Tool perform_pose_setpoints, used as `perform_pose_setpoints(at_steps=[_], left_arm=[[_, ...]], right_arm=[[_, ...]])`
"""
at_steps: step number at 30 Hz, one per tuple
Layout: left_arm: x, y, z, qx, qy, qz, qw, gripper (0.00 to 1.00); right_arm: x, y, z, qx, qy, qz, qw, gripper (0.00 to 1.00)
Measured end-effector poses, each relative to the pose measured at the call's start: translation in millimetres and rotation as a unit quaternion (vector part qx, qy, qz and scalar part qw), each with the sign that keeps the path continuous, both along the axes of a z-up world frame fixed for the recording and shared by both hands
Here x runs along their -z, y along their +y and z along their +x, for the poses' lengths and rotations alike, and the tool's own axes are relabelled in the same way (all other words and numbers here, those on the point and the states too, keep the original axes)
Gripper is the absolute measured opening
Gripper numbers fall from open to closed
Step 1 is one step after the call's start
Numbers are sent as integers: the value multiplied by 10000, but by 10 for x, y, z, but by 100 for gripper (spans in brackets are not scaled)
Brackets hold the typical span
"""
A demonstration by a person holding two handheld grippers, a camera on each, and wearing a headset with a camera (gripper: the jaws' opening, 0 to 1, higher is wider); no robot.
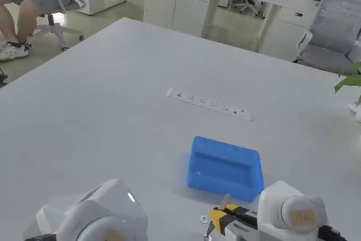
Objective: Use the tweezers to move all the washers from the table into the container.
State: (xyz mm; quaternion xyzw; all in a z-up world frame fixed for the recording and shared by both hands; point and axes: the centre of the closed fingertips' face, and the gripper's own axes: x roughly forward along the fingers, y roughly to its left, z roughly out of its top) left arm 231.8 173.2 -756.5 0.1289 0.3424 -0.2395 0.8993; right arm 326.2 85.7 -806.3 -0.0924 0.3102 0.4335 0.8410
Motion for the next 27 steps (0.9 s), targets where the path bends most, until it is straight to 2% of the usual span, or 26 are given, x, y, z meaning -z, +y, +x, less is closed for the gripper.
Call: perform_pose_setpoints(at_steps=[2, 7, 13, 17, 20, 27], left_arm=[[4, 1, 3, -3, 2, 0, 10000, 80], [5, -14, 3, 16, -8, -7, 10000, 80], [7, -20, -17, 43, -11, 23, 10000, 80], [9, -17, -27, 49, -17, 29, 10000, 80], [3, -16, -22, 41, -36, 24, 10000, 80], [-26, -15, -17, 44, -91, 5, 9999, 80]], right_arm=[[1, 3, 5, 0, -16, 11, 10000, 2], [-4, -7, -51, -167, -156, -174, 9996, 2], [3, -37, -53, -178, -244, -283, 9991, 2], [2, -24, -84, -339, -348, -461, 9978, 2], [0, -19, -70, -236, -202, -366, 9988, 2], [3, -69, -88, -192, -232, -417, 9987, 3]])
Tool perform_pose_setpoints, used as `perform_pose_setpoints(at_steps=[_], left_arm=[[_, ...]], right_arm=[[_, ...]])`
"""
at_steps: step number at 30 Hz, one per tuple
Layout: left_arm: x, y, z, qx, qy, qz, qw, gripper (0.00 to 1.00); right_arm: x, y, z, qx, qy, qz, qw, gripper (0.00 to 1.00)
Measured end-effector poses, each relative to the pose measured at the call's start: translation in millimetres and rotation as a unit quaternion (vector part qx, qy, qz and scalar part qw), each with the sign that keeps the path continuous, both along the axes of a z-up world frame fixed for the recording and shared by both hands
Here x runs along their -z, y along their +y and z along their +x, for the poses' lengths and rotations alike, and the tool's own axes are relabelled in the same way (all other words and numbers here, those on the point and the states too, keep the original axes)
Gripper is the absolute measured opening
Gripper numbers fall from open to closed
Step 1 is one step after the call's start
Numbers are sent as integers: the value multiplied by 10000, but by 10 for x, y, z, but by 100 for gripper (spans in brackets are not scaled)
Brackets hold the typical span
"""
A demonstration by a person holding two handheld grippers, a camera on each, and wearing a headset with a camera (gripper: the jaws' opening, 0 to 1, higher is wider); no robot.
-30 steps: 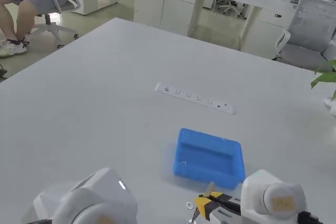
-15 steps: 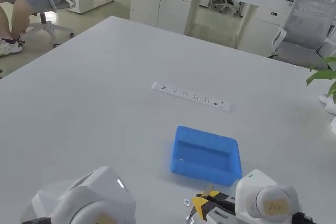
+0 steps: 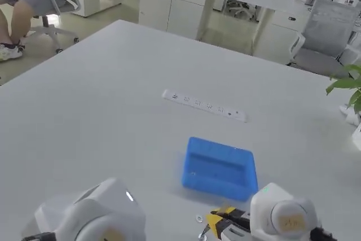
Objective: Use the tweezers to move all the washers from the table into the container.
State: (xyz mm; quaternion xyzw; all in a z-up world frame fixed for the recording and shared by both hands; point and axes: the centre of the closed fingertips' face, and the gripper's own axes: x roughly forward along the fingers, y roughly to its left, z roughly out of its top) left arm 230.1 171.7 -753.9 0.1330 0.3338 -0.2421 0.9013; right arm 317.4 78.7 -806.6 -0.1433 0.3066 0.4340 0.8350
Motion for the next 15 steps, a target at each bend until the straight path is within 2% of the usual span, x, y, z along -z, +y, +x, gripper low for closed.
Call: perform_pose_setpoints(at_steps=[5, 8, 15], left_arm=[[10, -3, -15, -26, 6, -41, 10000, 80], [18, -10, -18, -7, 13, -30, 10000, 80], [18, 4, -11, -10, 23, -9, 10000, 80]], right_arm=[[13, -50, 0, 49, 21, -18, 10000, 3], [11, -52, 6, 125, 129, 96, 9998, 3], [14, -48, -3, 62, 124, 49, 9999, 3]])
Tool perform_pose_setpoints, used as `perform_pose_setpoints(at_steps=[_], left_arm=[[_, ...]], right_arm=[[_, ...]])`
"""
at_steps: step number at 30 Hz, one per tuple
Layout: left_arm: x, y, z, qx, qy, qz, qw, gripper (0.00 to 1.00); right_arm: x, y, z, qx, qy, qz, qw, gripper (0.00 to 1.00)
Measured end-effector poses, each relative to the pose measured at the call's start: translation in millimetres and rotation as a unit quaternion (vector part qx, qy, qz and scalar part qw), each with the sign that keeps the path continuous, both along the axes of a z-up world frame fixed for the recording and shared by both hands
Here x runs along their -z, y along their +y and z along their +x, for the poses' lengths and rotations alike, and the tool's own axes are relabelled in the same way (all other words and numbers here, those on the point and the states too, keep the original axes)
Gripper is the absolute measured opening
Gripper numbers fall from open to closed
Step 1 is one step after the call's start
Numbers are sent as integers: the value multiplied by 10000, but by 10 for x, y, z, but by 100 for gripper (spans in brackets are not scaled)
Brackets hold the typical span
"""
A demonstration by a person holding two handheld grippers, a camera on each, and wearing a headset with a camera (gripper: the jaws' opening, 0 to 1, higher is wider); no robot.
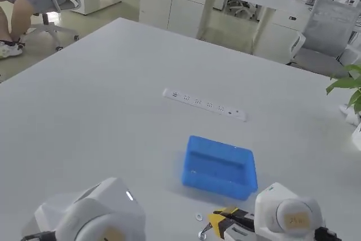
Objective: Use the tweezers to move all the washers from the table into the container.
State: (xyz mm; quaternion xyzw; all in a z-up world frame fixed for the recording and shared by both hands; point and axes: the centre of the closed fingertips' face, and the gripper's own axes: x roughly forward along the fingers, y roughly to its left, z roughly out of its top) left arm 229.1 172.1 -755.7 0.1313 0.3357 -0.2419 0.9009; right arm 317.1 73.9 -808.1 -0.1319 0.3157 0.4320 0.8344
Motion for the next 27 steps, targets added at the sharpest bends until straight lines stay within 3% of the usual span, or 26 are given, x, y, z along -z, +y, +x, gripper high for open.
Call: perform_pose_setpoints(at_steps=[27], left_arm=[[34, 26, 0, -32, 30, 20, 10000, 79]], right_arm=[[9, -68, -25, -7, 111, -93, 9999, 3]])
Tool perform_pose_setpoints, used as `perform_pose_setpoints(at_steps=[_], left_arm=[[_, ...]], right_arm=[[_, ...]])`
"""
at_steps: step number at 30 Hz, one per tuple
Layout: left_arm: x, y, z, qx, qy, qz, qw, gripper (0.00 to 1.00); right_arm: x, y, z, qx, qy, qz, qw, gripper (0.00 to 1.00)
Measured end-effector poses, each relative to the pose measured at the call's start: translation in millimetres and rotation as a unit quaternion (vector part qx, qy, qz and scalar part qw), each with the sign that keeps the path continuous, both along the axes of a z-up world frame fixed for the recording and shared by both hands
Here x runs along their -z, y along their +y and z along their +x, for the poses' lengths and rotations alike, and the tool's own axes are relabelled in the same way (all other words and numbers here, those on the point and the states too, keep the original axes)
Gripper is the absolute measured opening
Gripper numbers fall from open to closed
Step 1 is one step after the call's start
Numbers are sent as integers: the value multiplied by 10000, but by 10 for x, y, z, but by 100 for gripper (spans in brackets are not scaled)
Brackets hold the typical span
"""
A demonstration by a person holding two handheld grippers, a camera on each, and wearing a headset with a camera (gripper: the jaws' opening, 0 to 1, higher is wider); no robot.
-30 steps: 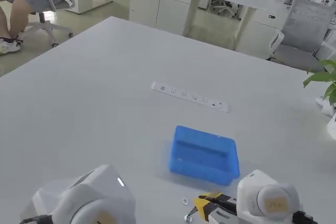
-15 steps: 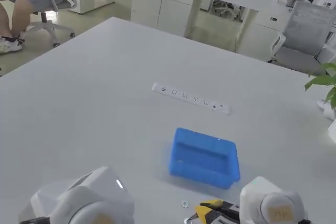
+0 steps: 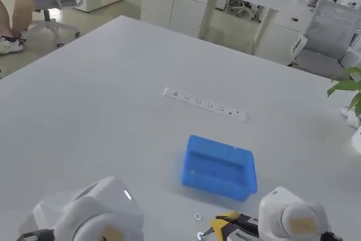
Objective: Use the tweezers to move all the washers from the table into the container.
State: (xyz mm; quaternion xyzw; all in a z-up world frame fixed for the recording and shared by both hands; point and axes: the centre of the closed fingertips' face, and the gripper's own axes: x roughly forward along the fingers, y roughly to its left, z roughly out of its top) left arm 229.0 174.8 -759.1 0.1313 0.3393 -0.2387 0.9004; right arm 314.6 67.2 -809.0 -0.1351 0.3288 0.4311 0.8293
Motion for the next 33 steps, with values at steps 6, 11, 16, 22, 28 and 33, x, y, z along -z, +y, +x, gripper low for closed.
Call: perform_pose_setpoints(at_steps=[6, 11, 16, 22, 28, 33], left_arm=[[2, -3, 1, -11, 0, -14, 10000, 79], [12, 7, 1, -13, 8, -1, 10000, 79], [10, 11, 5, -25, 1, -16, 10000, 79], [18, 13, 1, -38, 6, -29, 10000, 79], [32, 20, -5, -45, 20, -18, 10000, 79], [32, 26, -1, -37, 18, 6, 10000, 79]], right_arm=[[-15, 46, -7, -59, -4, -30, 10000, 2], [-23, 50, -3, -55, 32, -22, 10000, 2], [-15, 43, -3, -45, 50, -24, 10000, 2], [1, 59, -20, -92, 58, -58, 9999, 2], [5, 100, 2, -166, -68, -188, 9997, 2], [10, 161, -18, -272, -354, -295, 9986, 2]])
